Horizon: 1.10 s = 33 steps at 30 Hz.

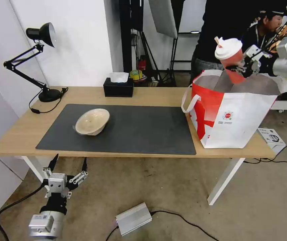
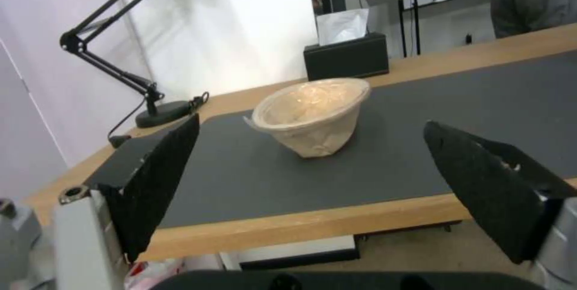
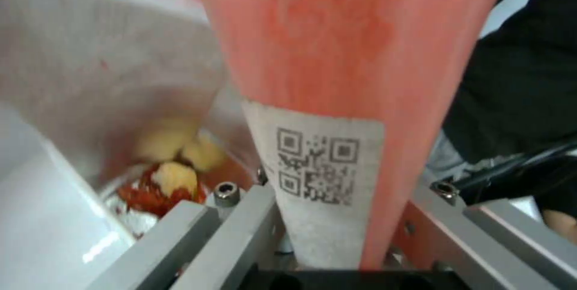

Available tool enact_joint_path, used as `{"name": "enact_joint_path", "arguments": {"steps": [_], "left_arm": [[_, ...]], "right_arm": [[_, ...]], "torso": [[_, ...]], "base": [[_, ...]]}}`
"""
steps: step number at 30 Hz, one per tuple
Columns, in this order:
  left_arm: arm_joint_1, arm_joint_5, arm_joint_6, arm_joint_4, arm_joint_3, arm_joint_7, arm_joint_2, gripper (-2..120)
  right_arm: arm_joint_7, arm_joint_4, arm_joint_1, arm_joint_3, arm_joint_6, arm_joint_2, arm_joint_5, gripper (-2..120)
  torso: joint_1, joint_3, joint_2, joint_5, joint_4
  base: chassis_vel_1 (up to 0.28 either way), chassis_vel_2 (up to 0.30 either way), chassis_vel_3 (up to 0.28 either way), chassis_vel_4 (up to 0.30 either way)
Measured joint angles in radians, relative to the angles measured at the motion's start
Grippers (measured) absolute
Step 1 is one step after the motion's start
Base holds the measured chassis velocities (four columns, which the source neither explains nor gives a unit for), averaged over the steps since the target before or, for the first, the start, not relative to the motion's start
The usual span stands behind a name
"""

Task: Pick up the trash from the table and place it into the takeout bag.

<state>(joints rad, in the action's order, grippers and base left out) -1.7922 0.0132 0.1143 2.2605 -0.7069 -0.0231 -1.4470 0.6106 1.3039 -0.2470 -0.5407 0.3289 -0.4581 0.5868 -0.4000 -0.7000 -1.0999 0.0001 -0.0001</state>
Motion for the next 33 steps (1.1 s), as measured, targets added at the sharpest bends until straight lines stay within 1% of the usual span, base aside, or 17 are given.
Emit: {"name": "enact_joint_path", "arguments": {"steps": [8, 15, 31, 33], "left_arm": [[0.0, 0.0, 0.005, -0.005, 0.0, 0.0, -0.01, 100], [-0.002, 0.003, 0.019, -0.012, 0.0, 0.001, -0.016, 100], [0.002, 0.005, 0.018, -0.013, 0.003, 0.0, -0.018, 100], [0.002, 0.006, 0.018, -0.013, 0.003, 0.0, -0.019, 100]], "right_arm": [[0.006, -0.04, 0.039, 0.0, -0.018, -0.005, -0.03, 4], [0.016, -0.045, 0.062, 0.002, -0.027, -0.006, -0.048, 4], [0.02, -0.043, 0.107, 0.021, -0.042, 0.001, -0.064, 4], [0.019, -0.039, 0.114, 0.027, -0.045, 0.004, -0.065, 13]], "torso": [[0.0, 0.0, 0.0, -0.0001, 0.0], [0.0, 0.0, 0.0, -0.0001, 0.0001], [0.0, 0.0, 0.0, -0.0002, 0.0001], [0.0, 0.0, 0.0, -0.0001, 0.0]], "base": [[0.0, 0.0, 0.0, 0.0], [0.0, 0.0, 0.0, 0.0], [0.0, 0.0, 0.0, 0.0], [0.0, 0.0, 0.0, 0.0]]}}
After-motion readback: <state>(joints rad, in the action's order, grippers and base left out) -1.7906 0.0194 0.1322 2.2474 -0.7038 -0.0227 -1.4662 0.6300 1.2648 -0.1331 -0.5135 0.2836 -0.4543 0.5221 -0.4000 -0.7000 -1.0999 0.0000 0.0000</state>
